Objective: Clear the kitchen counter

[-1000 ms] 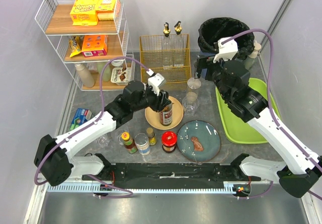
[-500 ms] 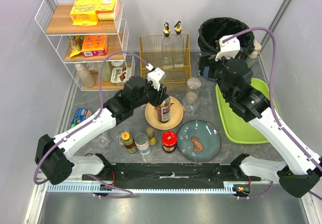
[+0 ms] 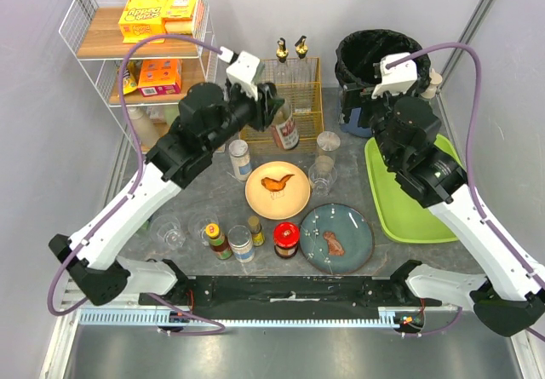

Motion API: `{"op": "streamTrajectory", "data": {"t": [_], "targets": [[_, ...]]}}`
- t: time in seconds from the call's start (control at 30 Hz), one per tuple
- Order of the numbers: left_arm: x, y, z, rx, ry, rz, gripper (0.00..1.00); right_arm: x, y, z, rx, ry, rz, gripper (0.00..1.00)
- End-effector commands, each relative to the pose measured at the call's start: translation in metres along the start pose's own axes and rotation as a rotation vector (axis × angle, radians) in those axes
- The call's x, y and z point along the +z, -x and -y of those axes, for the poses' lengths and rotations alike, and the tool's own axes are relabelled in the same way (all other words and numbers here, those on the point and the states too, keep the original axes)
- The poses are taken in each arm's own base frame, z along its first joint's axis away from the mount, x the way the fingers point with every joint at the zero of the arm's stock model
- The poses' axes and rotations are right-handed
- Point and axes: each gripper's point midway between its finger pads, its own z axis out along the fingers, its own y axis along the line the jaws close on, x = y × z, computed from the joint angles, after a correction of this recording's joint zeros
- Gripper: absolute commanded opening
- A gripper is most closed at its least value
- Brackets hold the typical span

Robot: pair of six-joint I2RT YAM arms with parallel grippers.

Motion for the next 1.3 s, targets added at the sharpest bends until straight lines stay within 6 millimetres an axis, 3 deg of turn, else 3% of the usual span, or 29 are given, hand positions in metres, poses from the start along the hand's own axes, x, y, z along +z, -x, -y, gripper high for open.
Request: {"op": "streamTrajectory", "data": {"t": [0.0, 0.13, 0.3, 0.5, 0.67, 0.93, 1.27], "targets": [[0.006, 0.096, -0.041, -0.065, 0.257, 0.233, 0.02, -0.011, 0.041, 0.002, 0.023, 0.028, 0.099, 0.98], [0.027, 0.117, -0.070, -0.109, 0.440, 0.258, 0.02, -0.005, 0.037, -0.002, 0.019, 0.035, 0.086, 0.98], [0.061, 0.124, -0.106, -0.072, 0.606, 0.279, 0.02, -0.001, 0.035, -0.012, 0.017, 0.071, 0.078, 0.98], [0.076, 0.143, -0.147, -0.080, 0.727, 0.390, 0.02, 0.002, 0.033, -0.014, 0.005, 0.077, 0.074, 0.98], [0.087, 0.140, -0.174, -0.045, 0.783, 0.420, 0.02, 0.005, 0.029, -0.015, -0.009, 0.077, 0.065, 0.98], [0.101, 0.144, -0.196, -0.050, 0.756, 0.487, 0.02, 0.008, 0.017, -0.017, -0.017, 0.079, 0.043, 0.98], [0.117, 0.104, -0.200, -0.033, 0.741, 0.386, 0.02, 0.004, 0.002, -0.011, -0.008, 0.052, 0.020, 0.98]]}}
